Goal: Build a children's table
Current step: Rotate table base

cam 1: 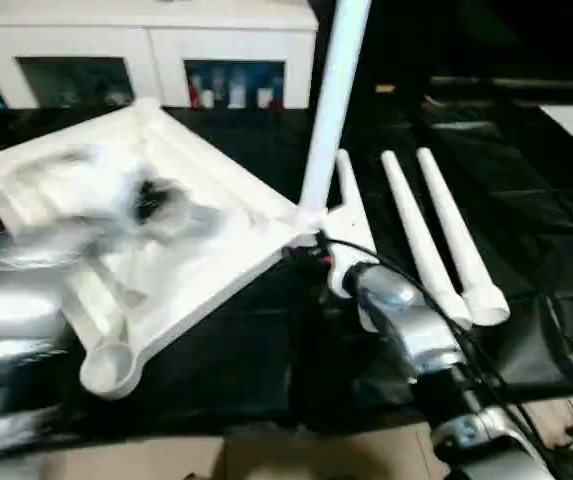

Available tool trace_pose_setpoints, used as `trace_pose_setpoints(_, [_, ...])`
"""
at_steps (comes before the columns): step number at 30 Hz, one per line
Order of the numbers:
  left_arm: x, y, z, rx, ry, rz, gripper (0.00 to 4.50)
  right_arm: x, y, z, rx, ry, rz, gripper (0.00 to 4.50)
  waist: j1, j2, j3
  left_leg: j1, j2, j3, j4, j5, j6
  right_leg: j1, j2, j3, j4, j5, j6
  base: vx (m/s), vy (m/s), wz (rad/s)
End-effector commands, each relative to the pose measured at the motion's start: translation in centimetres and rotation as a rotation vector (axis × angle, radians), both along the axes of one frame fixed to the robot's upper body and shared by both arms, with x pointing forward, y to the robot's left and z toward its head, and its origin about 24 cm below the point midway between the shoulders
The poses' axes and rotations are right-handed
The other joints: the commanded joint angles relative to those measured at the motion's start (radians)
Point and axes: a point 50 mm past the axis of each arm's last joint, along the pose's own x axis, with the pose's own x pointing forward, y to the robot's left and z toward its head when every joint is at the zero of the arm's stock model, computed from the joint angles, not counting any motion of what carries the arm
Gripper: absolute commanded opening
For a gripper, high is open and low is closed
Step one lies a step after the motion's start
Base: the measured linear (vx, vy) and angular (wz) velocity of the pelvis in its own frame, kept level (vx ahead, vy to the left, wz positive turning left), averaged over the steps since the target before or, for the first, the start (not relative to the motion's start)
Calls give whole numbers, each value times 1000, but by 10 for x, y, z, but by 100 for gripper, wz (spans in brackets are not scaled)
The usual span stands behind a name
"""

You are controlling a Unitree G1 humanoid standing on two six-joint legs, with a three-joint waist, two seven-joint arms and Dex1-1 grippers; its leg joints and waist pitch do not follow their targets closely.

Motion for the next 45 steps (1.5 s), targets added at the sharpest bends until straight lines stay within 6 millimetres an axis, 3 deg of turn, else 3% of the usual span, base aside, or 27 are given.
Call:
trace_pose_setpoints(1, [-14, 25, 3, 128, 62, 134, 115, 2, 1, 0, -29, 10, 3, 392, 1, 22, -62, 31, 4, 10, -62, -244, -28, 47, -11, 15, -56, -100, -173, 0, 0, 0])
trace_pose_setpoints(2, [-22, 38, 2, 187, 100, 198, 115, 2, 1, -2, -34, 19, 3, 392, -1, 17, -61, 21, 0, 10, -62, -224, -24, 52, -10, 14, -50, -75, -173, 0, 0, 0])
trace_pose_setpoints(4, [-42, 63, -2, 298, 200, 315, 115, 2, 2, -5, -59, 31, 6, 392, -1, 18, -61, 25, 1, 9, -61, -224, -25, 50, -12, 14, -50, -71, -174, 0, 0, 0])
trace_pose_setpoints(5, [-42, 64, -2, 303, 203, 318, 115, 2, 2, -5, -60, 31, 6, 392, -5, 16, -58, 20, 0, 9, -64, -235, -25, 50, -10, 14, -52, -88, -172, 0, 0, 0])
trace_pose_setpoints(7, [-48, 71, -5, 325, 229, 360, 115, 3, 3, -6, -64, 34, 7, 392, 1, 20, -60, 30, 2, 9, -62, -245, -33, 45, -11, 16, -53, -88, -181, 0, 0, 0])
trace_pose_setpoints(9, [-52, 72, -12, 308, 277, 362, 115, 3, 5, -7, -64, 37, 10, 392, 10, 17, -58, 30, 1, 9, -63, -256, -39, 44, -10, 16, -51, -75, -188, 0, 0, 0])
trace_pose_setpoints(11, [-56, 69, -30, 288, 349, 334, 115, 2, 8, -8, -68, 41, 16, 392, 12, 18, -59, 28, 0, 7, -65, -264, -42, 45, -12, 16, -50, -81, -187, 0, 0, 0])
trace_pose_setpoints(14, [-54, 57, -50, 262, 385, 256, 115, 3, 9, -9, -70, 45, 18, 392, 16, 18, -58, 32, 1, 7, -65, -297, -45, 42, -12, 17, -55, -110, -185, 0, 0, 0])
trace_pose_setpoints(16, [-52, 37, -64, 179, 414, 194, 115, 3, 11, -11, -72, 52, 23, 392, 19, 22, -59, 32, 1, 5, -65, -315, -56, 41, -13, 17, -53, -112, -188, 0, 0, 0])
trace_pose_setpoints(20, [-52, 22, -71, 155, 448, 137, 115, 4, 13, -12, -70, 57, 18, 392, 16, 23, -60, 26, 0, 1, -65, -317, -58, 49, -15, 15, -51, -111, -185, 0, 0, 0])
trace_pose_setpoints(22, [-50, 15, -71, 132, 445, 110, 115, 5, 14, -12, -67, 59, 15, 392, 15, 24, -58, 28, -1, 1, -63, -335, -57, 45, -14, 17, -55, -148, -179, 0, 0, 0])
trace_pose_setpoints(27, [-46, -4, -72, 93, 449, 37, 115, 6, 16, -13, -61, 65, 16, 392, 18, 23, -59, 29, -1, 2, -62, -330, -59, 45, -11, 16, -53, -134, -184, 0, 0, 0])
trace_pose_setpoints(29, [-40, -21, -76, 56, 437, -1, 115, 7, 17, -12, -52, 63, 18, 392, 19, 28, -58, 33, 1, 1, -62, -334, -65, 43, -9, 14, -52, -118, -186, 0, 0, 0])
trace_pose_setpoints(31, [-35, -29, -78, 52, 420, -3, 115, 7, 17, -10, -45, 57, 14, 392, 20, 27, -58, 34, 0, 2, -61, -351, -64, 42, -9, 15, -54, -132, -186, 0, 0, 0])
trace_pose_setpoints(32, [-30, -34, -80, 55, 402, -4, 115, 9, 17, -7, -34, 50, 8, 392, 20, 23, -58, 29, -1, -1, -62, -351, -64, 47, -11, 14, -53, -145, -181, 0, 0, 0])
trace_pose_setpoints(34, [-22, -45, -83, 50, 371, -14, 115, 11, 16, -1, -15, 33, -11, 392, 19, 27, -55, 34, -1, -1, -62, -382, -65, 41, -11, 15, -61, -187, -171, 0, 0, 0])
trace_pose_setpoints(35, [-17, -52, -84, 40, 352, -23, 115, 13, 14, 3, -18, 15, -28, 392, 20, 26, -56, 37, -1, -1, -61, -397, -67, 40, -12, 15, -63, -206, -166, 0, 0, 0])
trace_pose_setpoints(37, [-12, -62, -85, 34, 337, -43, 115, 16, 9, 10, -27, -14, -59, 392, 18, 21, -59, 28, -3, -4, -63, -376, -67, 50, -15, 14, -61, -204, -159, 0, 0, 0])
trace_pose_setpoints(40, [-4, -75, -86, 37, 320, -61, 115, 22, -2, 19, -38, -27, -125, 392, 18, 19, -59, 28, -3, -2, -59, -352, -61, 49, -14, 15, -61, -199, -155, 0, 0, 0])
trace_pose_setpoints(42, [4, -85, -87, 40, 298, -76, 115, 28, -16, 28, -105, -6, -196, 392, 18, 26, -61, 31, -6, -2, -56, -326, -65, 48, -10, 15, -59, -176, -151, 0, 0, 0])
trace_pose_setpoints(45, [7, -89, -86, 45, 286, -79, 115, 31, -27, 33, -122, 6, -242, 392, 17, 27, -62, 27, -7, -3, -55, -309, -70, 55, -10, 13, -57, -150, -150, 0, 0, 0])
